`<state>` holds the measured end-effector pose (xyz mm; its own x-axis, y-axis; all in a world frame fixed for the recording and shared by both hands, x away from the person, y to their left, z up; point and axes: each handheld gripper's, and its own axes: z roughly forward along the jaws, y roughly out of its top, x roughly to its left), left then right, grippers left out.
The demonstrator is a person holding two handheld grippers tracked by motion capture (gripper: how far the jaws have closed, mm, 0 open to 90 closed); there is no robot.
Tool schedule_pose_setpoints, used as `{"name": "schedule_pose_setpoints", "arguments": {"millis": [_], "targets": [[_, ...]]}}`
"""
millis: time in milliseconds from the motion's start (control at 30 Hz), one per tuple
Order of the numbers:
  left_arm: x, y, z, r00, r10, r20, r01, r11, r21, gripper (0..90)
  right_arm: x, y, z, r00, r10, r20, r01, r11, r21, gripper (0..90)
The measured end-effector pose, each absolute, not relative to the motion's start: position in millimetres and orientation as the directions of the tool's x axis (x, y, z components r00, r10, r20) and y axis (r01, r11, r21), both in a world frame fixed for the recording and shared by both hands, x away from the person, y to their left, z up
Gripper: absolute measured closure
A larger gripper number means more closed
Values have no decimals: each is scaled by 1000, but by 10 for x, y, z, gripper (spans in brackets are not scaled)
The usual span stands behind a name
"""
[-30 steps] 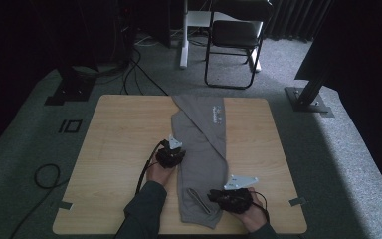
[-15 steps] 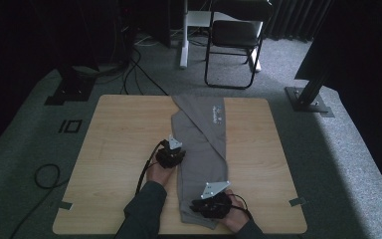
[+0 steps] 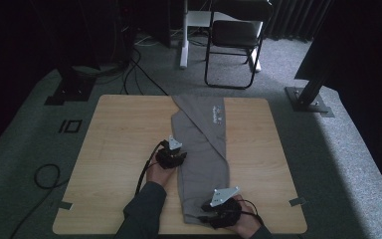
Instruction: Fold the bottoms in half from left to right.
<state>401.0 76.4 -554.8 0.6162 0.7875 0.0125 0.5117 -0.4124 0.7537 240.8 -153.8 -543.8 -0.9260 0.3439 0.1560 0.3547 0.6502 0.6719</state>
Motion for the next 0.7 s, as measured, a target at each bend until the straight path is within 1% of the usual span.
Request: {"name": "schedule_pose_setpoints", "arguments": {"millis": [100,133,233,467,567,633,700], "targets": [[4010,763,-5549,616,788,14,511,-413,753,626,2383,-1515,-5458,-928,348,133,343,657,672,550],[4011,764,-5548,616,787,15,511,-414,753,626,2388,-1512,-5458,-927,349,136,346,656,671,565],[4012,764,-5549,614,789,8,514,-408,754,626,2396,-1521,-5437,-929,341,142,347,672,654,698],[4016,770,-5549,614,789,2,516,-404,755,629,2320,-1639,-5386,-945,270,185,324,695,642,708],[4020,778,-5549,614,789,-6,519,-397,757,627,2308,-1715,-5368,-946,256,197,322,695,642,697],[4025,785,-5547,619,786,-12,520,-398,756,617,2332,-1766,-5361,-941,268,207,337,666,665,592],[4029,791,-5546,618,786,-21,523,-391,757,615,2371,-1810,-5337,-932,284,225,358,623,696,558]]}}
